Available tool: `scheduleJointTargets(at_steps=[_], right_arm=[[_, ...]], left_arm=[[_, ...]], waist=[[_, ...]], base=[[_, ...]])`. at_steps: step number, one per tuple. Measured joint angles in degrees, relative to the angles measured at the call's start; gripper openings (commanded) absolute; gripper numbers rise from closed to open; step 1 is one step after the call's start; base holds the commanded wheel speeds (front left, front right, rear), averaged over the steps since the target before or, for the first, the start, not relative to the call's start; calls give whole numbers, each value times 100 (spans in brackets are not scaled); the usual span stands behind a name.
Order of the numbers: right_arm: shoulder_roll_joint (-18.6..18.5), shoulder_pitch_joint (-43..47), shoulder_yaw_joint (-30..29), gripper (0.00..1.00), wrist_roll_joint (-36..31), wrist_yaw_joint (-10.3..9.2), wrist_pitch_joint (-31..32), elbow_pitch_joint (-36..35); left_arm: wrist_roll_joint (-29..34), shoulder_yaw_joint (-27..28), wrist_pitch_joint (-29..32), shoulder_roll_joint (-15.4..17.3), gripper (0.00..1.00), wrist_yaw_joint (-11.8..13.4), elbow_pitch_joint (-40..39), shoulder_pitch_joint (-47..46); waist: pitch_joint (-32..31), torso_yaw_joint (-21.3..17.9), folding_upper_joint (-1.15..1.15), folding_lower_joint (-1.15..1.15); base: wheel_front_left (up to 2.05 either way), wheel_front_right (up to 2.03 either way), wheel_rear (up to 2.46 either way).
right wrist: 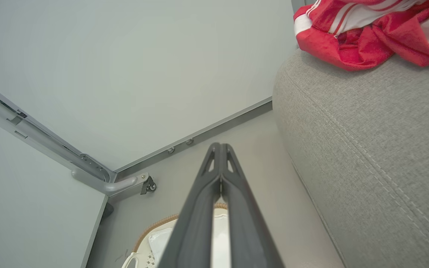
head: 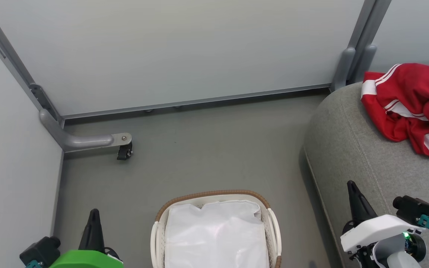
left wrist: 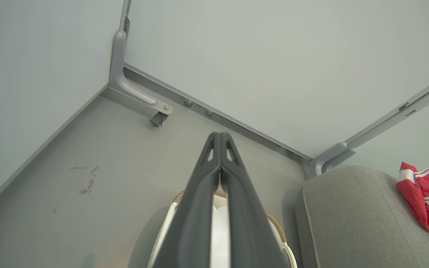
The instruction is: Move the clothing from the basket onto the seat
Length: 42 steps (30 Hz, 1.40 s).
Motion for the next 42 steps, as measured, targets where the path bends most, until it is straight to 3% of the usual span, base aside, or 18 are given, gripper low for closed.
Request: scheduleJointTargets(at_steps=[42], right_arm=[[-18, -9, -294, 0, 3171, -1, 821, -302]], left_arm=[[-2839, 369, 816, 3, 0, -7, -214, -358]], waist=[[-58, 2, 0, 0]], base=[[0, 0, 0]])
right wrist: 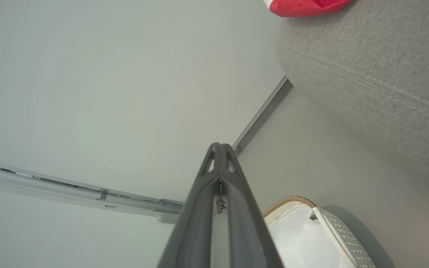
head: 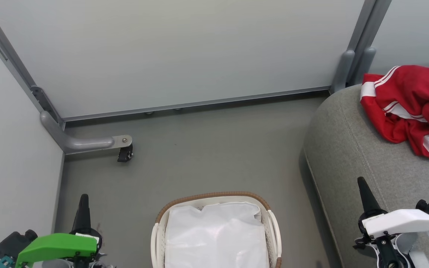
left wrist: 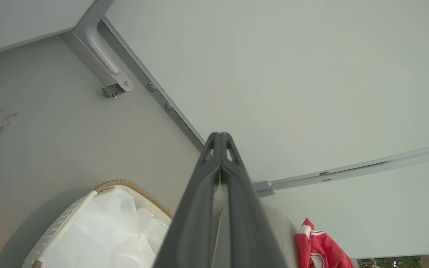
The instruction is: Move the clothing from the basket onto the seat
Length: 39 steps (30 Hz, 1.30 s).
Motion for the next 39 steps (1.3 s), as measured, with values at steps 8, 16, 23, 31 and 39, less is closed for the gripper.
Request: scheduleJointTargets(at_steps=[8, 16, 23, 31, 39], right_arm=[[-5, -4, -49, 0, 477, 0, 119, -44], [-11, -9, -88, 0, 913, 0, 227, -90], [-14, -23, -122, 0, 1271, 0, 321, -125], [-18, -25, -158, 0, 1661, 0, 425, -160], [-20, -33, -192, 0, 2025, 0, 519, -191]], left_arm=[[-420, 55, 123, 1, 0, -5, -38, -74], [-805, 99, 233, 2, 0, -5, -68, -99], [-1125, 142, 324, 3, 0, -7, -90, -151], [-1474, 197, 425, 3, 0, -8, -110, -189], [-1803, 240, 528, 4, 0, -23, -133, -238]], waist=[[-11, 0, 0, 0], [-22, 1, 0, 0], [-31, 1, 0, 0], [-43, 2, 0, 0], [-54, 2, 0, 0]], base=[[0, 0, 0], [0, 0, 0], [0, 0, 0], [0, 0, 0], [0, 0, 0]])
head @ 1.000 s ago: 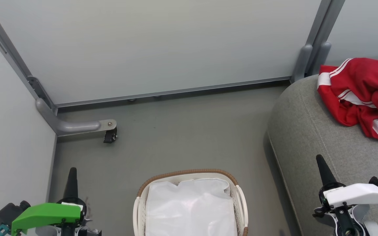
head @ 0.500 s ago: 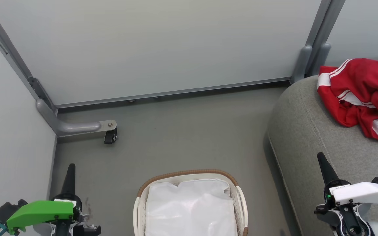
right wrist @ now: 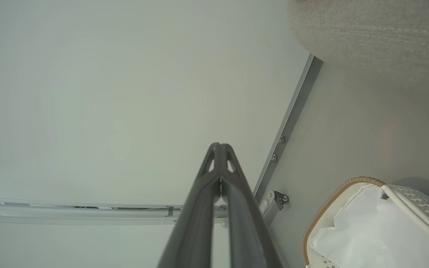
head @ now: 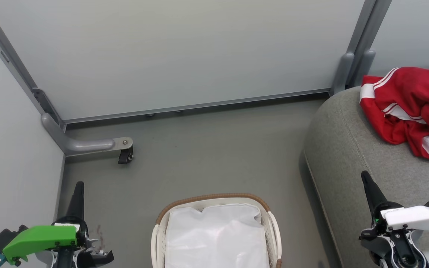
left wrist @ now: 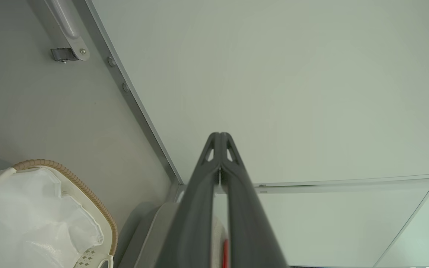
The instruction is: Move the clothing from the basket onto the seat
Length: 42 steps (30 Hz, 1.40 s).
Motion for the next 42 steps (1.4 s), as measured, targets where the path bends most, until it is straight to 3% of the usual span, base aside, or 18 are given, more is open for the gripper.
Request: scheduleJointTargets(at_steps=[24, 42], right_arm=[[-8, -21, -92, 0, 967, -1, 254, -97], [-9, -23, -96, 0, 989, -2, 254, -100]], left_arm=[[-872, 114, 247, 2, 0, -4, -69, -117], [-884, 120, 248, 2, 0, -4, -78, -124]], waist=[[-33, 2, 0, 0], [-33, 1, 0, 0]], base=[[0, 0, 0], [0, 0, 0]])
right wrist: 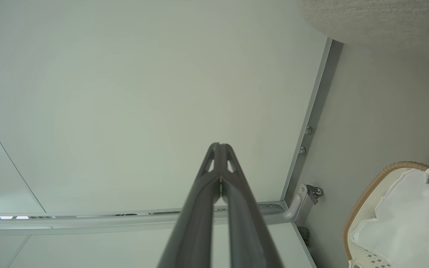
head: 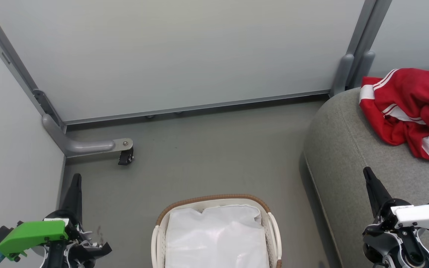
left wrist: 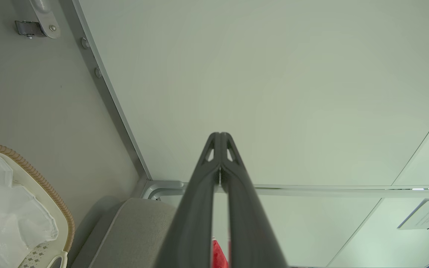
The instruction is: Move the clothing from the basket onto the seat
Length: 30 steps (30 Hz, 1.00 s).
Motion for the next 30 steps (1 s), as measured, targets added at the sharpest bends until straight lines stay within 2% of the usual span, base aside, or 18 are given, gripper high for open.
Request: scheduleJointTargets(at_steps=[30], right_arm=[[0, -1, 0, 0, 0, 0, 0, -2]], left_arm=[[0, 3, 1, 0, 0, 0, 0, 0]], waist=[[0, 0, 0, 0]], base=[[0, 0, 0]])
